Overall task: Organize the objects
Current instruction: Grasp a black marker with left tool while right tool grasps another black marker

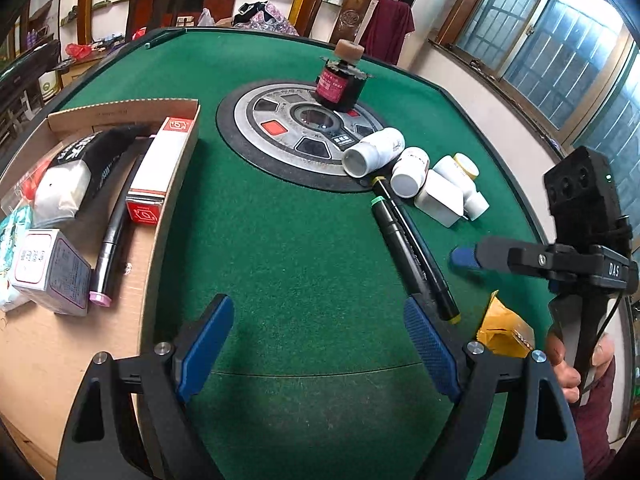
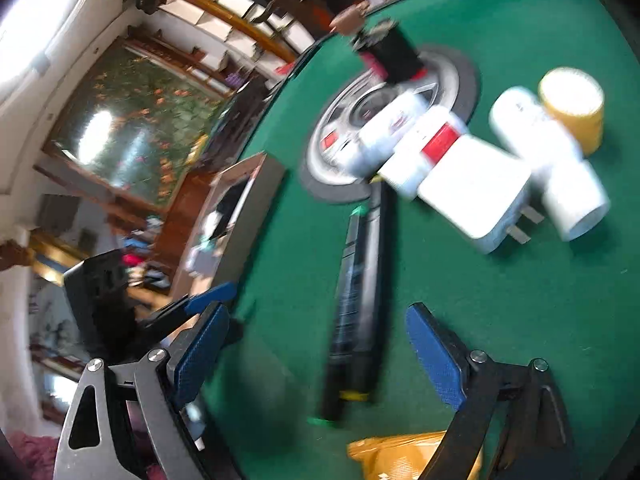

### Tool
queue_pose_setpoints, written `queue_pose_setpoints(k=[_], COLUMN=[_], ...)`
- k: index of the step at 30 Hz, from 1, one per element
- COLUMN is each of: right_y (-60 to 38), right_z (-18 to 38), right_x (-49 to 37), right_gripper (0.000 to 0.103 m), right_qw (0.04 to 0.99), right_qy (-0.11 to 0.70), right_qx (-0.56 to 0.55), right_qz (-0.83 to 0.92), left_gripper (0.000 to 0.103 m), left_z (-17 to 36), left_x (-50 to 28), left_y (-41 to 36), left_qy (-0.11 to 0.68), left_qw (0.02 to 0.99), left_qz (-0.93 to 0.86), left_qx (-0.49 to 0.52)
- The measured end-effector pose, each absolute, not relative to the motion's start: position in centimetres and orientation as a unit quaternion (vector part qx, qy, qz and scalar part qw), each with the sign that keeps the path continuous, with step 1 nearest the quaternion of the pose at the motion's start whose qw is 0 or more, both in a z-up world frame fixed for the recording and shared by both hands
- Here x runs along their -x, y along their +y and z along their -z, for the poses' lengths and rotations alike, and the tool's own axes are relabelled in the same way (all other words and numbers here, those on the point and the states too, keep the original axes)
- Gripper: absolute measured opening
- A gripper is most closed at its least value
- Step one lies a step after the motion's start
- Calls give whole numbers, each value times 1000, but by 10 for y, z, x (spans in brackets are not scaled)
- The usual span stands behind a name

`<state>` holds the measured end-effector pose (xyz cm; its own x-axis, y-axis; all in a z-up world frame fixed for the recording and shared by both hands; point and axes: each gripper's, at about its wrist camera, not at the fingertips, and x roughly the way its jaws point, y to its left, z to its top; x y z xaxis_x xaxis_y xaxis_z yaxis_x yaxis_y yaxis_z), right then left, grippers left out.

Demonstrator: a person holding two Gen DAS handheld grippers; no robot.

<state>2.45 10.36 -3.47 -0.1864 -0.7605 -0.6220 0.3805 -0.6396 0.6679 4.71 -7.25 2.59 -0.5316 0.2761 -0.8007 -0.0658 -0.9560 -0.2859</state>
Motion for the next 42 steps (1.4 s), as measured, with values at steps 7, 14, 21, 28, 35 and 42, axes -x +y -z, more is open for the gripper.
queue_pose_setpoints(k=[7, 14, 21, 28, 35, 42], right_y=[126, 141, 137, 124, 102, 48], right_z=[34, 28, 21, 26, 8, 7], right_x=[-22, -20, -27, -28, -43, -48], right_gripper=[93, 93, 93, 93, 93, 90], right_qw=[295, 268, 233, 230, 205, 166], right_qy=[-196, -203, -144, -112, -80, 29], right_qx=[-496, -486, -467, -469, -470, -478], right_qz=[793, 807, 841, 846, 855, 862], left_gripper=[86, 60, 16, 40, 14, 14], left_z=[-20, -11, -9, -6, -13, -41], left_x=[-33, -29, -28, -20, -28, -66], left_y=[-40, -7, -29, -16, -35, -72], left_qy=[-66, 11, 11, 53, -6, -71], left_qw=[104, 92, 59, 40, 74, 109], left_qz=[-871, -879, -880, -891, -892, -901], left_qx=[476, 468, 471, 449, 446, 414])
